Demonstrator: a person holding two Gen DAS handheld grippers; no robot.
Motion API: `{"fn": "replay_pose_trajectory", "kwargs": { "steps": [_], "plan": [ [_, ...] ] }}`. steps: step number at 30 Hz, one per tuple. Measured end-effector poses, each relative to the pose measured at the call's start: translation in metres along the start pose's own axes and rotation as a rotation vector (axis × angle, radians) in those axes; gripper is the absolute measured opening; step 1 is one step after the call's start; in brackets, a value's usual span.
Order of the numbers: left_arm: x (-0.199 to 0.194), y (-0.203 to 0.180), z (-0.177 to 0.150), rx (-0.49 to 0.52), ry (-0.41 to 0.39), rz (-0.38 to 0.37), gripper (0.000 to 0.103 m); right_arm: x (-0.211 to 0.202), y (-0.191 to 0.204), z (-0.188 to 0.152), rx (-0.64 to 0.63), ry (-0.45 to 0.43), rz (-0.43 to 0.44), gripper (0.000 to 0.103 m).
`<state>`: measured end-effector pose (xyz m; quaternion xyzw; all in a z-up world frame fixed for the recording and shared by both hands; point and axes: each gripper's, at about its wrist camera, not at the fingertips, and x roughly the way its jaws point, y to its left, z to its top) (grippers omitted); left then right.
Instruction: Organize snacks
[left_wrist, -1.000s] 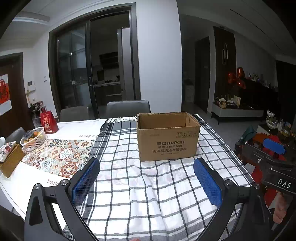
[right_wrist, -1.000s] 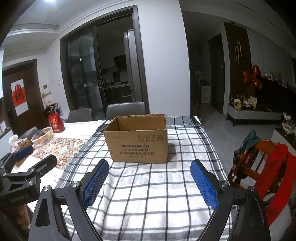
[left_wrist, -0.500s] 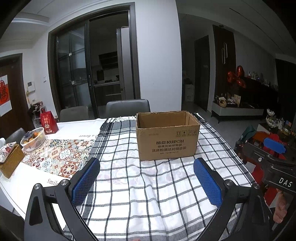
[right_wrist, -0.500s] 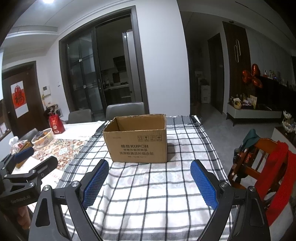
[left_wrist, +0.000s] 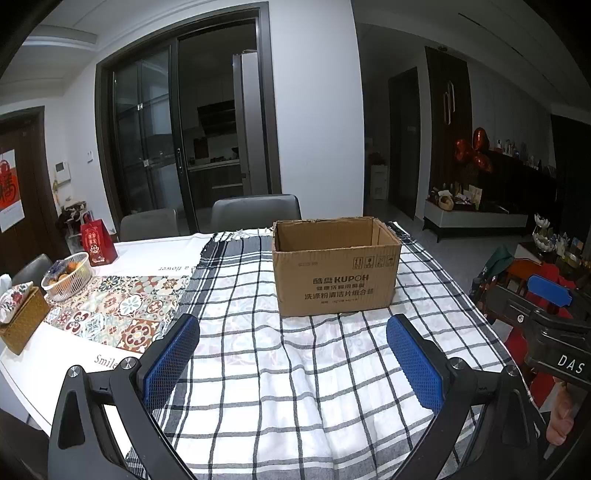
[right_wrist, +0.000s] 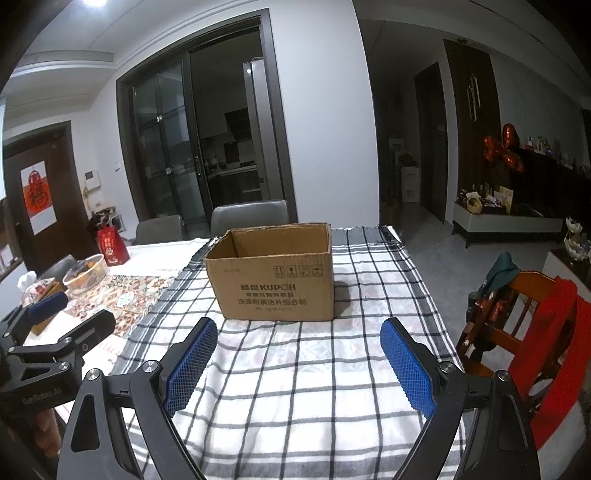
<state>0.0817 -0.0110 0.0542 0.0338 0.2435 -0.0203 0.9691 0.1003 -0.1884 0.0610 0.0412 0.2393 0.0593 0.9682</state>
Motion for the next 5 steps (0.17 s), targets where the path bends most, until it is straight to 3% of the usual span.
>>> {"fn": "replay_pose_trajectory", "kwargs": {
  "steps": [5],
  "plan": [
    [0.0022, 0.0017, -0.0021, -0.001, 0.003, 0.001, 0.103, 0.0024, -0.0013, -0.0019, 0.002, 0.007, 0.001, 0.090]
  ]
}}
